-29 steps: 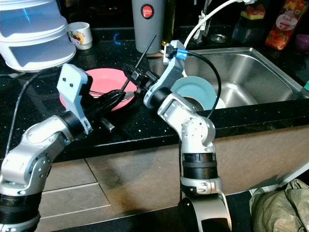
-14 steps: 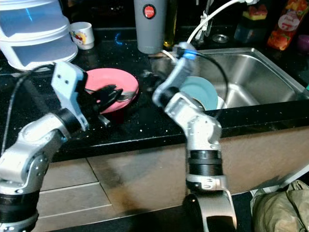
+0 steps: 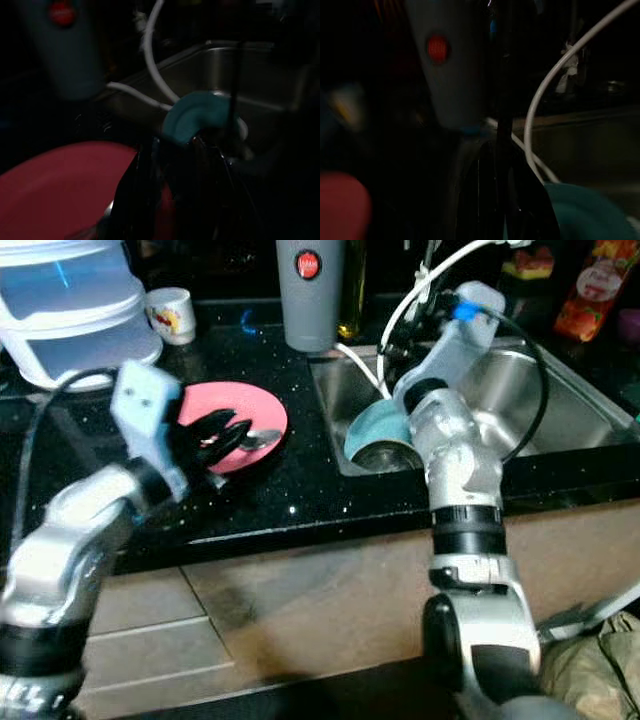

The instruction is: Kitchen organization

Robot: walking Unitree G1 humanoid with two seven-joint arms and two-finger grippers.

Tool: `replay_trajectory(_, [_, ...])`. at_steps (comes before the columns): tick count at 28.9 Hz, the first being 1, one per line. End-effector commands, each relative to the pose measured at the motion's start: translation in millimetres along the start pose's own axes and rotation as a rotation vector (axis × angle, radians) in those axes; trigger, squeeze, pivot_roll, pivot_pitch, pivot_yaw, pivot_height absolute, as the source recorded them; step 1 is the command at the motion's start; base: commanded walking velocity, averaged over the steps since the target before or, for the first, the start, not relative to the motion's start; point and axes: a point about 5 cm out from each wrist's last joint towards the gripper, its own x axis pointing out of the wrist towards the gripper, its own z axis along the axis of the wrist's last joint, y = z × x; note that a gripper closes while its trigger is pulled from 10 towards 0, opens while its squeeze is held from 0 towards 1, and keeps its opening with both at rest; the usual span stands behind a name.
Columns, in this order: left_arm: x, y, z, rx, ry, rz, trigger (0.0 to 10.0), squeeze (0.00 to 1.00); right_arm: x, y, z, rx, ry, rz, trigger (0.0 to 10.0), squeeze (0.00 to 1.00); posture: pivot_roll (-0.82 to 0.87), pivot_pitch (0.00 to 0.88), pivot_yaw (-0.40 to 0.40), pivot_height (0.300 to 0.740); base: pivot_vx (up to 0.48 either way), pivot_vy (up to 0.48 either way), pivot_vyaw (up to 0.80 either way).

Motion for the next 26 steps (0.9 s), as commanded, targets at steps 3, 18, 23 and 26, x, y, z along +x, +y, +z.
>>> replay_trajectory(3, [27.5,-5.1,-14,0.032,0.036,-0.049,10.0,0.00,0.2,8.3,-22,-0.114,0.036,0.007,0.0,0.00,0.05,0.157,0.025,0.740,0.000,0.000,0.00])
replay_trajectory(18, [77.3,-35.1,-39,0.072,0.204,-0.333,10.0,0.00,-5.3,-16.2,-66,-0.202,0.141,-0.112,0.4,0.00,0.05,0.169,0.028,0.740,0.000,0.000,0.00])
replay_trajectory(23, [77.7,-34.7,-44,0.078,0.222,-0.346,10.0,0.00,-5.7,-19.0,-70,-0.148,0.164,-0.125,4.0,0.00,0.05,0.165,0.026,0.740,0.000,0.000,0.00])
replay_trajectory(26, [78.7,-32.9,-44,0.075,0.226,-0.362,10.0,0.00,-5.4,-19.6,-72,-0.142,0.171,-0.126,4.8,0.00,0.05,0.160,0.025,0.740,0.000,0.000,0.00])
